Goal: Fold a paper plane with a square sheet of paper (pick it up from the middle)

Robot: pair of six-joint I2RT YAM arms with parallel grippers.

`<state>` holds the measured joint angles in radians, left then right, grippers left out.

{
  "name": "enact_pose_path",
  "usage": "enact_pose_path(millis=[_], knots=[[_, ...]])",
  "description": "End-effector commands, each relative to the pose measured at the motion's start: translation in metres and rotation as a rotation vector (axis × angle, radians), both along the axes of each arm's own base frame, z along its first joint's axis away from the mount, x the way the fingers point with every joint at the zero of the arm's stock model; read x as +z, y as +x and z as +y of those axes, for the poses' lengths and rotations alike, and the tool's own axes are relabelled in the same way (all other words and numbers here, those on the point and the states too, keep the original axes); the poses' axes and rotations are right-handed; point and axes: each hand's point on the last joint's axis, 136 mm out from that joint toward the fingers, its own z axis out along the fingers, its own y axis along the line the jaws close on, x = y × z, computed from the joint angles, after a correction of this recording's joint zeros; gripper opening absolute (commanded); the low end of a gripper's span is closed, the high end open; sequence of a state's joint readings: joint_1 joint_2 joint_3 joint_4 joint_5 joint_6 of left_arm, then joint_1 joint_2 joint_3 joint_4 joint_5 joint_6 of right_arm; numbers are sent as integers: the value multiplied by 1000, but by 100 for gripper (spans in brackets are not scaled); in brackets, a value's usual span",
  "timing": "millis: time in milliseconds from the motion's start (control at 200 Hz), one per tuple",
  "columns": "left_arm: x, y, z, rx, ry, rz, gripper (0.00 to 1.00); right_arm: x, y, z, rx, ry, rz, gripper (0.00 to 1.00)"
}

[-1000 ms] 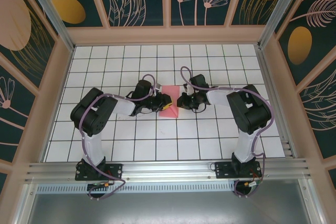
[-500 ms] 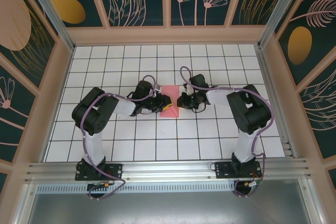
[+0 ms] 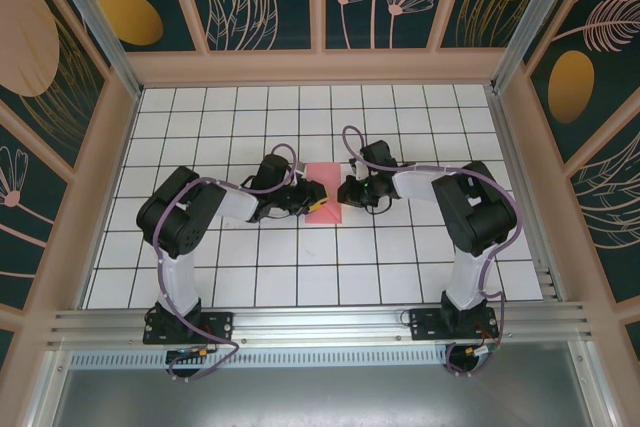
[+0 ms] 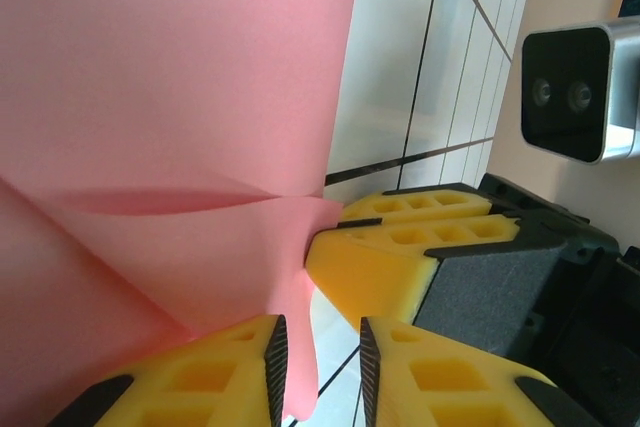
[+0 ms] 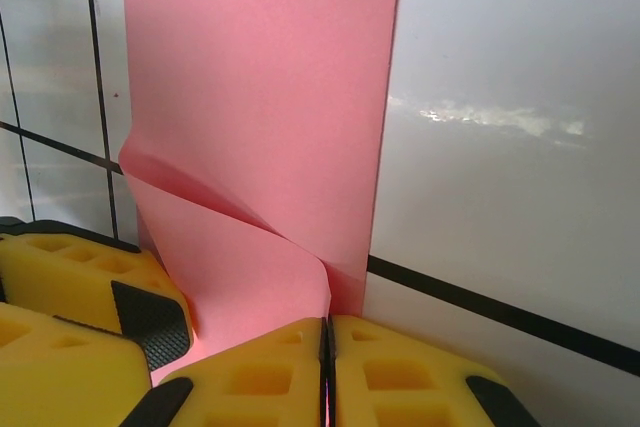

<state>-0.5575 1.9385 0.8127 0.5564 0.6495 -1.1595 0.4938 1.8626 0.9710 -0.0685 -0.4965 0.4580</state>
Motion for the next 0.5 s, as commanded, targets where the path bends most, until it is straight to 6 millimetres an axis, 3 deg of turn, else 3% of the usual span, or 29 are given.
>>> enact_pose_path(millis=[0,230,495], knots=[[14,-7,3,-9,-17,-44,32,4,3,2,19,-20,-26,12],[13,-21,16,13,15,-38,37,4,-5,8,32,-11,-13,12],[0,-23,22,36,85,-8,27,7,-8,10,26,-14,-21,12]])
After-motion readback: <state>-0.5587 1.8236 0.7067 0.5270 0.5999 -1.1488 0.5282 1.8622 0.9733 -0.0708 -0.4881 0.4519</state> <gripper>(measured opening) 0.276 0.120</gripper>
